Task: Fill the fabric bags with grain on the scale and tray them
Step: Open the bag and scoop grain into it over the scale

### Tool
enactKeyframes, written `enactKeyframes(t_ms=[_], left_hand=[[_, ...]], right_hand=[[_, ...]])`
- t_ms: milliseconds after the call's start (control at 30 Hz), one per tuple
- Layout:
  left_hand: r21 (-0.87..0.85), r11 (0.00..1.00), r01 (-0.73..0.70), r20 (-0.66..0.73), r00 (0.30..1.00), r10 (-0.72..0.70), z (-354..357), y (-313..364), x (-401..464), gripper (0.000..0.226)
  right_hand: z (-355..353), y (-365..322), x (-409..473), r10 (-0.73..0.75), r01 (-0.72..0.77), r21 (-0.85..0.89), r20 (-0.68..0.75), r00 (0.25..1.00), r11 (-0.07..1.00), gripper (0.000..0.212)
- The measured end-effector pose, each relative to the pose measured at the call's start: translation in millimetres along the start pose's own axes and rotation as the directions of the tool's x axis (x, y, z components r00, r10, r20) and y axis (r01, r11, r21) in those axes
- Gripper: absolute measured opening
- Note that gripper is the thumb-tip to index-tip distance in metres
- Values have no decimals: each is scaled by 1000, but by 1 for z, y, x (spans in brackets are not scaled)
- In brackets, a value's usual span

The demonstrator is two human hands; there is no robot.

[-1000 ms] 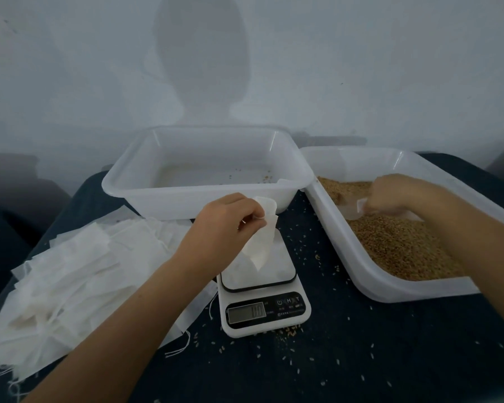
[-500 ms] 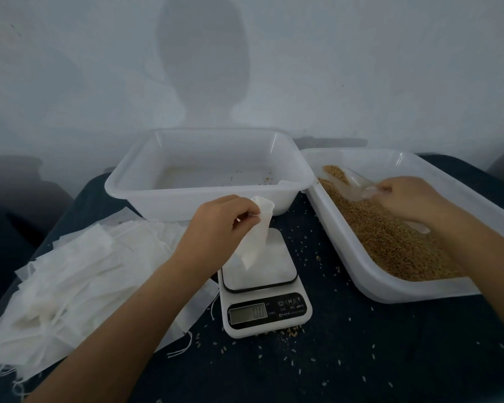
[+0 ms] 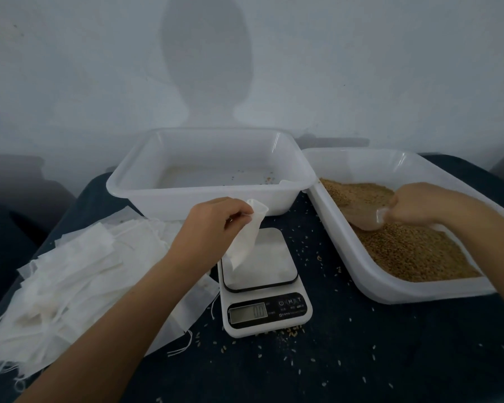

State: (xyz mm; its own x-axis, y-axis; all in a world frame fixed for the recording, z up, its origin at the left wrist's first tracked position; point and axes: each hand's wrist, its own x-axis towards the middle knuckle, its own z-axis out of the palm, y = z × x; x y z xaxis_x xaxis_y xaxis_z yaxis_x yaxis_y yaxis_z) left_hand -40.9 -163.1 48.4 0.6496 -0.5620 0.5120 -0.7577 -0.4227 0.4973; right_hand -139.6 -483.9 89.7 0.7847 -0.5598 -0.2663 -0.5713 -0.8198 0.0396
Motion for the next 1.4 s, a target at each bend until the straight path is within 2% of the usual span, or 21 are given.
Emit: enactKeyframes(t_ms=[300, 500, 633, 733, 867, 1067, 1333, 1400], left_hand=[[18, 1000, -11, -8, 1000, 11, -6, -1, -3, 9], [-14, 1000, 26, 2, 1000, -26, -7, -6, -2, 9], [-5, 1000, 21, 18, 1000, -20, 0, -2, -1, 9], [-12, 1000, 3, 18, 1000, -3, 3, 1, 0, 9], [-22, 999, -32, -12, 999, 32, 3, 2, 2, 7], [-17, 999, -48, -26, 999, 48, 0, 0, 2, 7], [-11, 999, -52, -11, 999, 52, 0, 0, 1, 9], [-16, 998, -54, -13, 998, 54, 0, 0, 0, 8]], right_hand=[[3, -61, 23, 38, -40, -42, -39, 998, 998, 34], [27, -29, 31, 70, -50, 145, -138, 988, 988, 47], [35, -8, 22, 64, -2, 264, -228, 971, 965, 45], [36, 1, 18, 61, -14, 248, -184, 981, 969, 44], [37, 3, 14, 63, -8, 269, -197, 978, 963, 46], [39, 4, 7, 66, 40, 362, -277, 959, 931, 45], [42, 6, 8, 38, 20, 287, -194, 980, 958, 43], [41, 5, 9, 46, 21, 297, -215, 976, 955, 44]])
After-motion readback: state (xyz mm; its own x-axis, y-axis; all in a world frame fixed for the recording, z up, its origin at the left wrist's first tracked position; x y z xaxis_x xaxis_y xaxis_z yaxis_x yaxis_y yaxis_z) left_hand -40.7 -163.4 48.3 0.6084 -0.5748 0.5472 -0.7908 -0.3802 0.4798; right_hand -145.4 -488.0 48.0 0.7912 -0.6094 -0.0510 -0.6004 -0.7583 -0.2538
